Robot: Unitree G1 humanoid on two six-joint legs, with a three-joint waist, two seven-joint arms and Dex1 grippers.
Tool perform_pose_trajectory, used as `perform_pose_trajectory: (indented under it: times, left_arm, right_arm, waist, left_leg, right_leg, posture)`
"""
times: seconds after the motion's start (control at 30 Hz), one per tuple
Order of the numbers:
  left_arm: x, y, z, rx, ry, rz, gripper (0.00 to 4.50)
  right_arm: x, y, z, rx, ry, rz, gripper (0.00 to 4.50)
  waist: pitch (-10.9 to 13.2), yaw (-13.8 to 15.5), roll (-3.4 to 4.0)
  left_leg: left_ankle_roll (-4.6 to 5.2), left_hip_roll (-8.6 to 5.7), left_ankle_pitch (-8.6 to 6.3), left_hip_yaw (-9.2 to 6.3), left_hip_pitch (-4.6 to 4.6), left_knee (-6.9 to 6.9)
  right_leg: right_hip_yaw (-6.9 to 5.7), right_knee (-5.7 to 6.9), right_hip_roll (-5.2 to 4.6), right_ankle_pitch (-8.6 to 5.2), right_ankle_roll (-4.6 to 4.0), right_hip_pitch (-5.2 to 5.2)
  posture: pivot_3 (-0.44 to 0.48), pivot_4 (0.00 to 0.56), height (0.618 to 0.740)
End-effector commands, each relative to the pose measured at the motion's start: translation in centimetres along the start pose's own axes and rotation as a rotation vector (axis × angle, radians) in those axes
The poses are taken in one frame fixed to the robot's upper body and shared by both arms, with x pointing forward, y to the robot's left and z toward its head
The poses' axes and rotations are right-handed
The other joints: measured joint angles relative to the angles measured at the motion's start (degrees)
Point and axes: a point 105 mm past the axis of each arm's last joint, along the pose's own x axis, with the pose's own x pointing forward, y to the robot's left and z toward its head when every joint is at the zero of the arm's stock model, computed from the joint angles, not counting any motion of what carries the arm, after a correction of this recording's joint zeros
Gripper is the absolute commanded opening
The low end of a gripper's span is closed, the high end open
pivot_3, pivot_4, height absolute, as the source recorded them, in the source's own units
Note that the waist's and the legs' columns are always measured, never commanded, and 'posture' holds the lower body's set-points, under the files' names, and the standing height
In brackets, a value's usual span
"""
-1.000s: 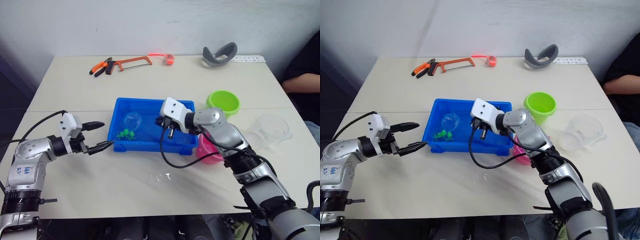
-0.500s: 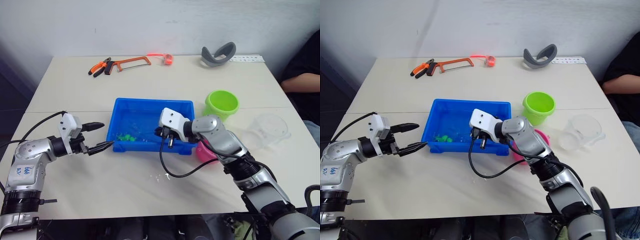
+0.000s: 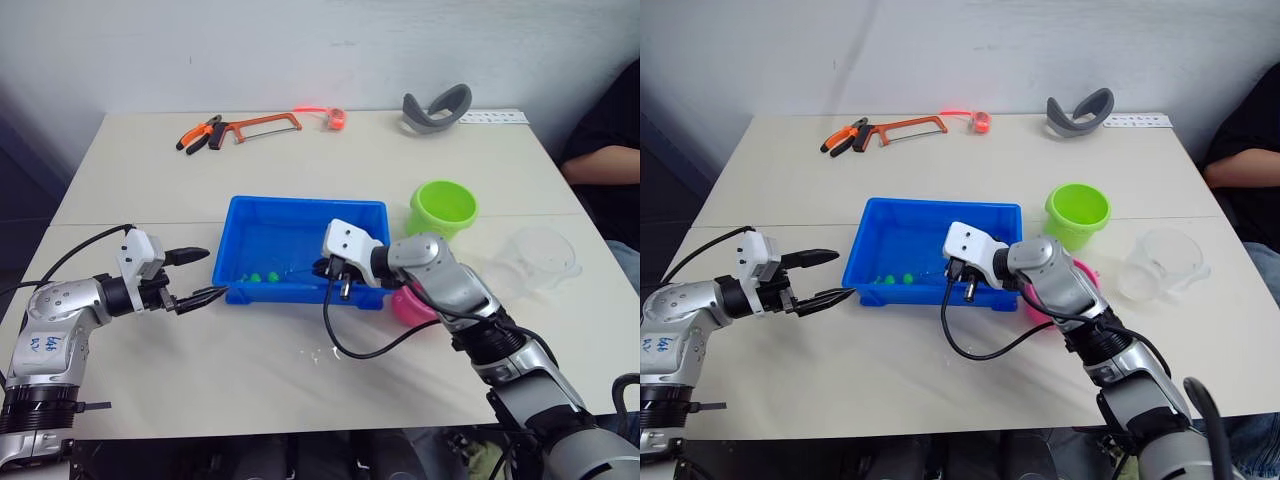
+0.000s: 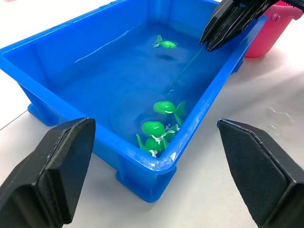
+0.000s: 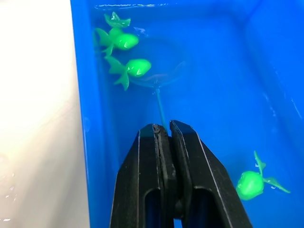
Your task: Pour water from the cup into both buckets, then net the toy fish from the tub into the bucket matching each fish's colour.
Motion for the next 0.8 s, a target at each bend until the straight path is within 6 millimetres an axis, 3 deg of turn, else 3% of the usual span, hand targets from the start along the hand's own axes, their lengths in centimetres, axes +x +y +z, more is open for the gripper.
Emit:
perform_pose_trajectory:
  times: [0.03, 0.37, 0.57, 0.8]
  left_arm:
    - [-0.5, 0.1, 1.2, 0.034, -0.031, 0.012, 4.47]
    - [-0.5, 0.1, 1.1, 0.034, -0.034, 0.018, 4.47]
    - [-0.7, 0.1, 0.9, 0.032, -0.033, 0.023, 4.47]
    - [-0.8, 0.0, 0.8, 0.031, -0.036, 0.030, 4.47]
  right_arm:
    - [-0.5, -1.0, 0.9, -0.020, -0.047, -0.052, 0.00]
    - [-0.3, -1.9, 1.2, -0.124, -0.076, -0.116, 0.00]
    - [-0.7, -3.4, 2.5, -0.253, -0.136, -0.202, 0.00]
    - [-0.6, -3.2, 0.8, -0.150, -0.078, -0.158, 0.00]
  waist:
    - [0.0, 0.0, 0.00]
    - [0.0, 0.0, 0.00]
    - [0.0, -0.1, 0.00]
    - [0.0, 0.0, 0.00]
  left_leg:
    - [0.00, 0.00, 0.00, 0.00, 0.00, 0.00]
    - [0.00, 0.00, 0.00, 0.01, 0.00, 0.00]
    - [-0.01, 0.00, 0.00, 0.02, 0.00, 0.00]
    - [-0.01, 0.00, 0.01, 0.02, 0.00, 0.00]
  right_leg:
    - [0.00, 0.00, 0.00, 0.00, 0.00, 0.00]
    - [0.00, 0.00, 0.00, 0.00, 0.00, 0.00]
    - [0.00, 0.00, 0.01, 0.00, 0.00, -0.02]
    - [0.00, 0.00, 0.00, 0.00, 0.00, -0.02]
  posture:
    - [0.000, 0.150, 0.740]
    - [0.000, 0.150, 0.740]
    - [0.000, 0.150, 0.740]
    - [0.000, 0.150, 0.740]
